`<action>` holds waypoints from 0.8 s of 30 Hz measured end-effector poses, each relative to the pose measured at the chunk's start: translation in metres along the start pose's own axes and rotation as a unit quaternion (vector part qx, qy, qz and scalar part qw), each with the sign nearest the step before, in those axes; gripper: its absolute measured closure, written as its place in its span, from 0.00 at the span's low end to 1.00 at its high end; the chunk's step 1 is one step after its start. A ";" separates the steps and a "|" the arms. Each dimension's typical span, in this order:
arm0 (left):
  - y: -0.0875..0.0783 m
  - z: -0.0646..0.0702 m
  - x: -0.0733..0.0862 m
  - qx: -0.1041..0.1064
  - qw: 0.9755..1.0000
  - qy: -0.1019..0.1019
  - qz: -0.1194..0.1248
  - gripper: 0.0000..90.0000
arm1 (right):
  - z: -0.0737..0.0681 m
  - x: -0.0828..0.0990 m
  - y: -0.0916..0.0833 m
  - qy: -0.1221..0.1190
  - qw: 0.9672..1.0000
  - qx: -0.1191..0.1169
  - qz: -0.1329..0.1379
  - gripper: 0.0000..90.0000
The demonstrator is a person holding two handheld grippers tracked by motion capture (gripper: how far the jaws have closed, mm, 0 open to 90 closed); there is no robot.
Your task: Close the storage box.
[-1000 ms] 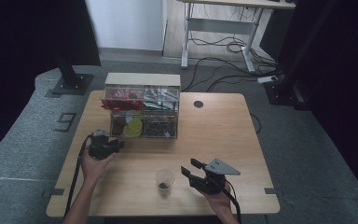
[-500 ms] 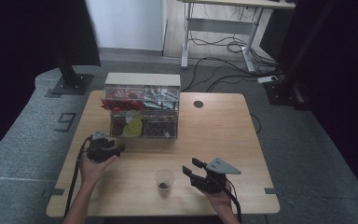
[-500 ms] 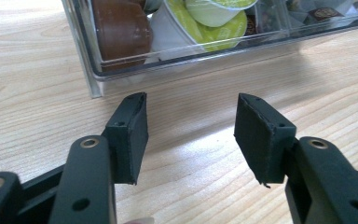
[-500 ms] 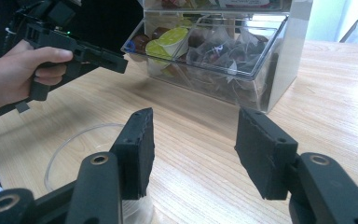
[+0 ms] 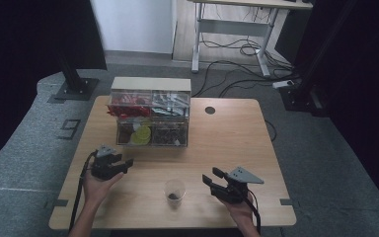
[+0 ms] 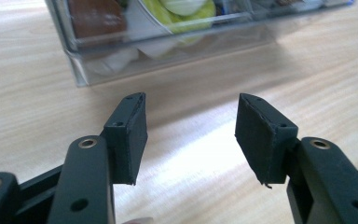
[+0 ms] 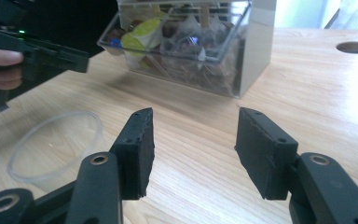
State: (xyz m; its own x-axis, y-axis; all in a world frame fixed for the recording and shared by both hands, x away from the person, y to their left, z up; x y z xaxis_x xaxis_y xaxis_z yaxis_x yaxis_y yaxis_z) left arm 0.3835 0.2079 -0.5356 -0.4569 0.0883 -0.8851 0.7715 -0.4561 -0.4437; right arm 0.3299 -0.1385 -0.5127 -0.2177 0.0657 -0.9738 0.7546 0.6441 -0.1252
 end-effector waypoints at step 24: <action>-0.037 0.009 0.053 0.000 1.000 0.010 -0.010 0.48 | 0.055 0.047 -0.013 0.018 0.995 0.039 -0.090 0.47</action>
State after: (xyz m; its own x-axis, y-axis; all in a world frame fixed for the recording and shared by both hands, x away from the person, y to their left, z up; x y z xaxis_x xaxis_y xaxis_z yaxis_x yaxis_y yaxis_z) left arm 0.3273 0.2214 -0.5649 -0.4626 0.1155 -0.8790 0.7628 -0.4534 -0.4610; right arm 0.3441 -0.1854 -0.5669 -0.3738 -0.0168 -0.9273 0.7476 0.5863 -0.3120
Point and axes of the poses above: each handheld gripper's, and its own axes: y roughly forward along the jaws, x roughly out of its underside, z roughly to its right, the point moved 7 cm from there along y, roughly forward along the jaws, and after that the axes turned 13 degrees about z, right-handed, at the moved point
